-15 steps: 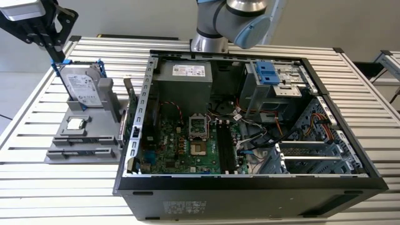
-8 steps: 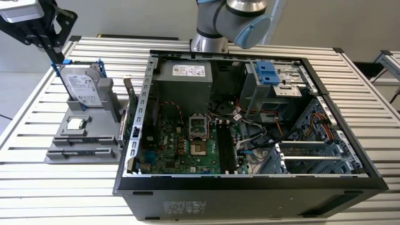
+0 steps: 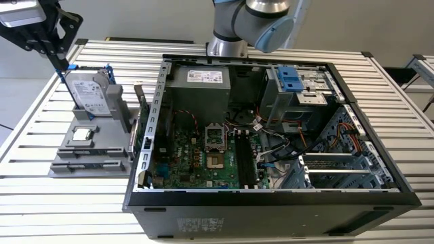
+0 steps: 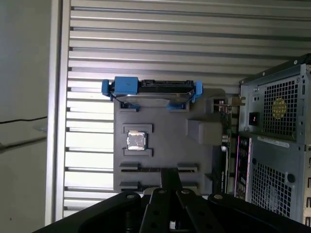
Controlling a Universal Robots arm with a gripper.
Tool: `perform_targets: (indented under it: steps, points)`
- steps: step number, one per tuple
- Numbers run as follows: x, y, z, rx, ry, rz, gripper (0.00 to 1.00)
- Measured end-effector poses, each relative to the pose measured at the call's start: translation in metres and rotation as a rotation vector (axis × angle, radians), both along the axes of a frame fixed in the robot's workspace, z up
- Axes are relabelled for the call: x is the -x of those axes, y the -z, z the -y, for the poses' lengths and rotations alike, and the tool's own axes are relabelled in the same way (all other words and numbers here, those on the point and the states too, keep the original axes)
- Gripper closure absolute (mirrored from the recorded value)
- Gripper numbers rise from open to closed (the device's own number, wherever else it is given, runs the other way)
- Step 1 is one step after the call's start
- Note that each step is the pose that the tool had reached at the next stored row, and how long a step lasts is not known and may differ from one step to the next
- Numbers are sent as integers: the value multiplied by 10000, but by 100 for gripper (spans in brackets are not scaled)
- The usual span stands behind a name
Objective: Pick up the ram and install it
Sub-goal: 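Reach for the ram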
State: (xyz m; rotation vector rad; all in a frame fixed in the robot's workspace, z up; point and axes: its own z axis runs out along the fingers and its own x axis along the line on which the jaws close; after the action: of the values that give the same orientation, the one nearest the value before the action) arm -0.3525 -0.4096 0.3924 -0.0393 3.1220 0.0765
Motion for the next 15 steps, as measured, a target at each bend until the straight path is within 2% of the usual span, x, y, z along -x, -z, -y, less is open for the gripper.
perform_targets:
  steps: [15]
  points:
    - [-4,0,133,1,0,-1,100]
